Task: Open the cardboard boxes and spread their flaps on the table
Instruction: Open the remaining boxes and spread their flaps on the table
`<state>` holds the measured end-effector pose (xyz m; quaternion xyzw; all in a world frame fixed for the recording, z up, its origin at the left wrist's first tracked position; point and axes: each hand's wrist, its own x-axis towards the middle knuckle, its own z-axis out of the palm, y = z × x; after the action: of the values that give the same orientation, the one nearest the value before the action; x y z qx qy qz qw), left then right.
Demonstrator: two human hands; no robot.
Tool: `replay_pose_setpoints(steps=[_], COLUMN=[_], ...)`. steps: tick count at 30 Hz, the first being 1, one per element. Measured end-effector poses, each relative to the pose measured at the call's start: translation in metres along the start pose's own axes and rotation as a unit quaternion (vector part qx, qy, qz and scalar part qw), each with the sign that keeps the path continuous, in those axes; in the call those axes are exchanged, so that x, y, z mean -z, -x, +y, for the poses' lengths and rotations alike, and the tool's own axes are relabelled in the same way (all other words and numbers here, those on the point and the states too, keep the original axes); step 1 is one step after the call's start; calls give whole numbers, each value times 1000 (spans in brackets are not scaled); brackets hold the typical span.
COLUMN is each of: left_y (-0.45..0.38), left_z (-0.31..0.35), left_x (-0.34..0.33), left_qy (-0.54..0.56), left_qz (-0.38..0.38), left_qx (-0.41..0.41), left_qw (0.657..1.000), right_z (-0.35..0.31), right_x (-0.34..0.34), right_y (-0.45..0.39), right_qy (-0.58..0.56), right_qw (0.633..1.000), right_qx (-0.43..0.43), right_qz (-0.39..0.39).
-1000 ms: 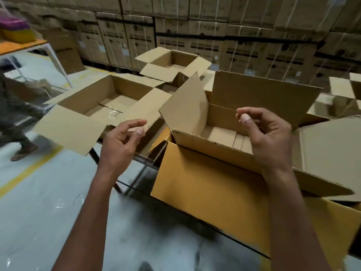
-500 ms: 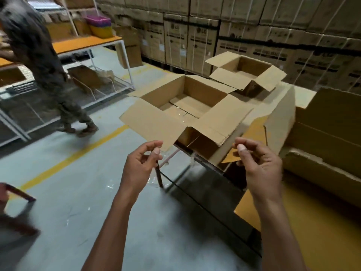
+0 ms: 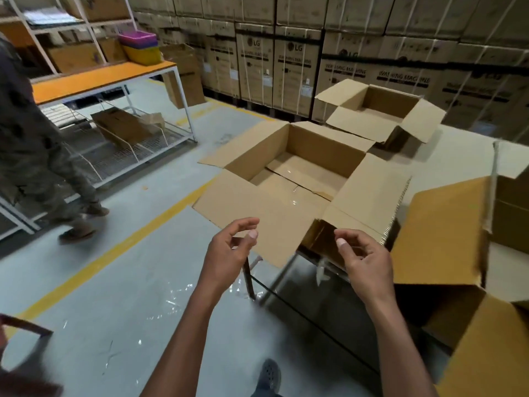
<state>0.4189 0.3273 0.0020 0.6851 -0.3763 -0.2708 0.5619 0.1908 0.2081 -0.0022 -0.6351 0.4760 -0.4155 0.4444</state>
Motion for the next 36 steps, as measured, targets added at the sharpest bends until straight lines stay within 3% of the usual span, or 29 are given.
replay_pose_setpoints(steps=[5,11,16,18,24,29,36], left_y=[-85,-186,-221,-233,-251,-265,-294], left_z=[-14,-41,-53,-58,-99,-136,-153], left_x=[9,5,-10,-15,18,74,142], left_qy=[-36,-93,-232,-233,-207,-224,-116], left_qz=[-47,-54,-82,-68,65,14,8], left_qx=[-3,29,116,137,117,160,78], left_qw=[998,994,962,960,969,961,990], right_z=[18,46,58,66,80,81,35], right_x=[-41,-54,-46,-43,-48,-45,-63], right_y=[-62,-144,-177,-187,-187,-180,-163], right_qy=[56,212,307,327,291,269,240], right_qw=[998,973,926,912,905,890,877], right_qx=[-29,-44,-182,-223,-285,-288,-265], right_qz=[29,79,120,110,123,228,321])
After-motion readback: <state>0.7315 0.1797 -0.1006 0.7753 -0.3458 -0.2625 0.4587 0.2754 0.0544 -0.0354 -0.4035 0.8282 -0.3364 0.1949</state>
